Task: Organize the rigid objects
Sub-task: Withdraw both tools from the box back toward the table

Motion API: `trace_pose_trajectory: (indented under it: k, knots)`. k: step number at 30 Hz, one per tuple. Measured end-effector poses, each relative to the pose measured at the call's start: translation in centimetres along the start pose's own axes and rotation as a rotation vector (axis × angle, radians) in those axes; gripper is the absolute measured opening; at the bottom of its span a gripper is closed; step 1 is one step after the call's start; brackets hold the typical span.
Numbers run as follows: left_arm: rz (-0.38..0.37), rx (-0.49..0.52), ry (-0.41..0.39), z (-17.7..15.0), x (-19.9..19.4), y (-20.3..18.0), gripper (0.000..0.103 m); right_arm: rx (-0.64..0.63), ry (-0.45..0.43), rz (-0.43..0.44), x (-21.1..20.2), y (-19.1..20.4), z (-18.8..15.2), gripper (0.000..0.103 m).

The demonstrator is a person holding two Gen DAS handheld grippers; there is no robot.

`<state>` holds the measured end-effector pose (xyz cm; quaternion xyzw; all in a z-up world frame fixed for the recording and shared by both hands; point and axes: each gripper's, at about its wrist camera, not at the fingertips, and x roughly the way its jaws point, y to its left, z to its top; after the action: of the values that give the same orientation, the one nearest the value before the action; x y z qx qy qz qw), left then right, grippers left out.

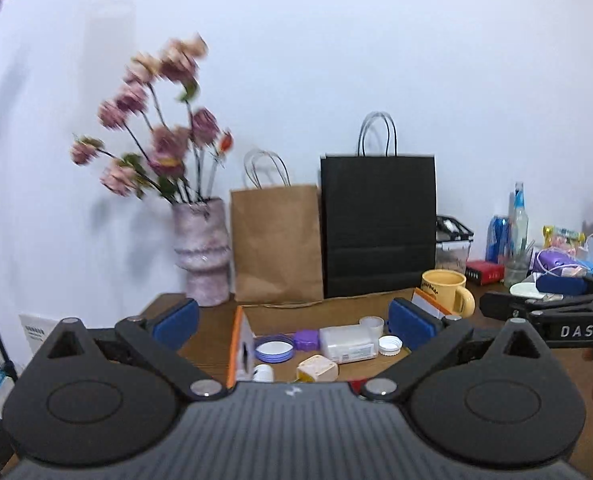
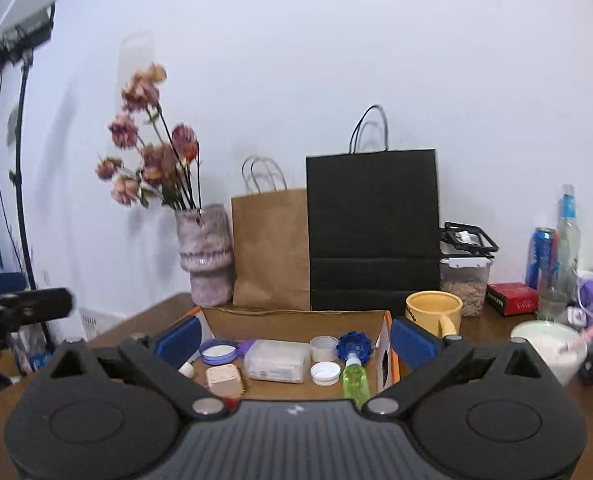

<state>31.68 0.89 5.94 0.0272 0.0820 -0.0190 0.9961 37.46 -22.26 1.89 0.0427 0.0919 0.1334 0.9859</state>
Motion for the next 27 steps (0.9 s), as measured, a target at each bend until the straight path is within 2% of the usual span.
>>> trace_pose_trajectory:
  k: [4,10,16,21,24,27]
  knots:
    - [-0.004,-0.024,-0.01,-1.6,-3.6,0.7,0.103,0.01,-0.005,-0.003,-2.5,0.7,-2.0,0.101]
    - [0.044,-0.018,-0.034,-3.8,-8.8,1.2,0.103,-0.031,-0.004,-0.011,-7.6,2.3,-3.5,0.102]
    - [0.05,-0.036,-0.028,-7.0,-15.4,1.6,0.103,-0.077,-0.001,-0.01,-14.8,4.3,-5.0,0.103]
    - [0.048,-0.03,0.018,-9.1,-19.4,2.0,0.103,-0.131,-0.004,0.007,-20.3,6.1,-7.5,0.103]
    - [0.088,-0.056,0.007,-9.7,-21.7,2.2,0.103,-0.119,0.006,0.018,-22.9,6.7,-8.9,0.103]
    - [0.08,-0.049,-0.025,-9.9,-24.1,2.1,0.103,-0.106,0.028,0.011,-25.3,7.3,-9.7,0.103]
